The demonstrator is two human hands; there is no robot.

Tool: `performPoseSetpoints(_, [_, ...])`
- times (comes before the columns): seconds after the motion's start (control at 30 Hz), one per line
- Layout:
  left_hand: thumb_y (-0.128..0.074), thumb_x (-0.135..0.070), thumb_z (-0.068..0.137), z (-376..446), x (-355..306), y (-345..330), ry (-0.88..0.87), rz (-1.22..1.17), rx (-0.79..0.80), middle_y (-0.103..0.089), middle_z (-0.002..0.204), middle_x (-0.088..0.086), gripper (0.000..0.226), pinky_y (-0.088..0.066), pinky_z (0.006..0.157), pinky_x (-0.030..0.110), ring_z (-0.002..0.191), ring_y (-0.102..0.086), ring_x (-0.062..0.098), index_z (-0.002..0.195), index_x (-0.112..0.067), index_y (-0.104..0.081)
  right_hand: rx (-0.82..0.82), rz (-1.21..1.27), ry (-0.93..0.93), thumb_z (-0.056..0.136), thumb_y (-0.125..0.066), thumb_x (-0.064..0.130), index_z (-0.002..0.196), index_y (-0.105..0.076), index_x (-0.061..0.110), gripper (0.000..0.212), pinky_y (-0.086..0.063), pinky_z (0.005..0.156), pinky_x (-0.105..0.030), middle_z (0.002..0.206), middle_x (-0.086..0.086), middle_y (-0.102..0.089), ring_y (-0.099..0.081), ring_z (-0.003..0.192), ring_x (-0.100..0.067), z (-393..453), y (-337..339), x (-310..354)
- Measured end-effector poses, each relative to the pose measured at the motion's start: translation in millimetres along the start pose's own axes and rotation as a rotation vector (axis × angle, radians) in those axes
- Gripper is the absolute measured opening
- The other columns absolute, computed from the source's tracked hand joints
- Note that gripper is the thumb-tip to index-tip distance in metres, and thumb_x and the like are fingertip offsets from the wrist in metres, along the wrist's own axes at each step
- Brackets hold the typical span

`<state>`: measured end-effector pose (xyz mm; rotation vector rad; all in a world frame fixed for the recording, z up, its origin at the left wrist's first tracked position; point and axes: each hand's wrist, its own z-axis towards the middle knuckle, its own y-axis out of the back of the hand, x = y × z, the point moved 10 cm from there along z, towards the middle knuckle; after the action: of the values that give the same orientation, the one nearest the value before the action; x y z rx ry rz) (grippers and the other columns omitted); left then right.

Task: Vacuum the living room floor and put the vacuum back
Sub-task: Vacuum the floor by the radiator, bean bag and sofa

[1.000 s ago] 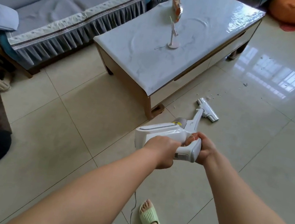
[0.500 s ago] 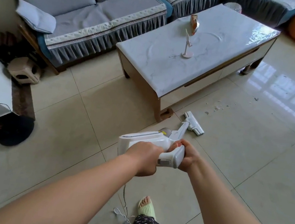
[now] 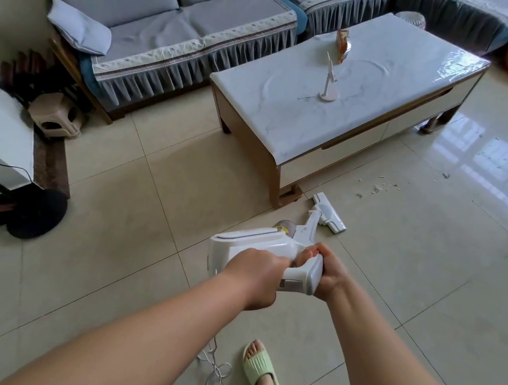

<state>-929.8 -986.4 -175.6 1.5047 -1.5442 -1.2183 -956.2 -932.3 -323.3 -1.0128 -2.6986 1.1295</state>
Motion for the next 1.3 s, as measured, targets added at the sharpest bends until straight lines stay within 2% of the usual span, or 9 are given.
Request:
performPoseSetpoints(0.23, [-0.051,-0.013,0.087,35.3,-10.4,-25.3,0.054,-0.093,0.002,-0.064,0.109,0.013,0.026,-0.042,0.073,0.036,0.099,-0.058,0.037,0.113,-0.015,-0.052,-0.061,-0.093,0.017,0.083,-0.054,0.014,0.061,-0.046,0.013,0.023,-0.041,0.060,-0.012,0.053,0.005,-0.046,-0.047,0.043,-0.006,11.2,12.5,47.2])
performPoseSetpoints(0.33, [-0.052,-0.013,0.087,58.4,-10.8,-21.0,0.038,-0.091,-0.007,-0.064,0.109,0.013,0.025,-0.042,0.073,0.035,0.099,-0.058,0.037,0.112,-0.015,-0.053,-0.053,-0.091,0.047,0.081,-0.055,0.015,0.058,-0.048,0.011,0.024,-0.042,0.055,-0.013,0.052,0.004,-0.046,-0.046,0.042,-0.007,15.2,4.1,69.3])
performPoseSetpoints(0.47, [-0.052,-0.013,0.086,86.4,-0.3,-12.8,0.024,-0.089,-0.005,-0.063,0.110,0.012,0.026,-0.042,0.074,0.034,0.100,-0.058,0.035,0.112,-0.017,-0.054,-0.063,-0.098,0.085,0.086,-0.055,0.020,0.058,-0.049,0.011,0.030,-0.043,0.057,-0.013,0.053,0.005,-0.047,-0.047,0.042,-0.006,26.1,-12.1,92.0])
performPoseSetpoints(0.57, [-0.053,-0.012,0.084,96.7,19.1,-8.3,0.032,-0.086,0.004,-0.063,0.110,0.010,0.029,-0.045,0.075,0.034,0.101,-0.058,0.033,0.113,-0.018,-0.054,-0.071,-0.096,0.087,0.085,-0.057,0.020,0.057,-0.052,0.009,0.031,-0.046,0.056,-0.016,0.053,0.005,-0.048,-0.047,0.043,-0.007,36.2,-23.9,89.4])
performPoseSetpoints(0.67, [-0.054,-0.013,0.083,88.9,33.3,-5.8,0.041,-0.067,0.017,-0.063,0.110,0.009,0.031,-0.045,0.075,0.034,0.100,-0.059,0.032,0.114,-0.019,-0.054,-0.103,-0.100,0.081,0.088,-0.058,0.024,0.060,-0.055,0.007,0.032,-0.043,0.067,-0.013,0.055,0.005,-0.049,-0.049,0.044,-0.007,40.5,-30.6,74.4])
performPoseSetpoints(0.8, [-0.054,-0.013,0.083,64.1,46.7,-4.6,0.064,-0.065,0.036,-0.064,0.110,0.009,0.031,-0.043,0.074,0.034,0.099,-0.059,0.032,0.113,-0.020,-0.053,-0.098,-0.104,0.038,0.080,-0.061,0.018,0.072,-0.053,0.012,0.013,-0.040,0.073,-0.011,0.057,0.005,-0.049,-0.048,0.044,-0.007,43.5,-36.3,43.2])
performPoseSetpoints(0.97, [-0.053,-0.015,0.085,38.2,43.9,-7.1,0.050,-0.059,0.031,-0.064,0.109,0.010,0.030,-0.041,0.072,0.033,0.098,-0.059,0.032,0.115,-0.019,-0.052,-0.077,-0.137,-0.008,0.080,-0.057,0.015,0.070,-0.050,0.014,0.012,-0.041,0.061,-0.013,0.055,0.006,-0.048,-0.047,0.044,-0.006,38.2,-31.2,17.3])
performPoseSetpoints(1.1, [-0.052,-0.015,0.086,47.8,33.9,-5.8,0.023,-0.046,0.008,-0.064,0.109,0.010,0.028,-0.039,0.071,0.032,0.098,-0.059,0.033,0.114,-0.017,-0.052,-0.074,-0.143,0.000,0.081,-0.056,0.014,0.067,-0.049,0.014,0.016,-0.047,0.048,-0.019,0.054,0.004,-0.048,-0.048,0.042,-0.008,32.4,-31.4,29.6])
performPoseSetpoints(1.3, [-0.053,-0.013,0.086,81.8,43.3,-0.7,0.016,-0.070,0.023,-0.064,0.112,0.010,0.033,-0.037,0.072,0.032,0.101,-0.058,0.034,0.118,-0.018,-0.052,-0.093,-0.133,0.080,0.077,-0.058,0.015,0.065,-0.048,0.014,0.016,-0.047,0.045,-0.019,0.052,0.004,-0.048,-0.047,0.039,-0.008,46.6,-45.9,60.1])
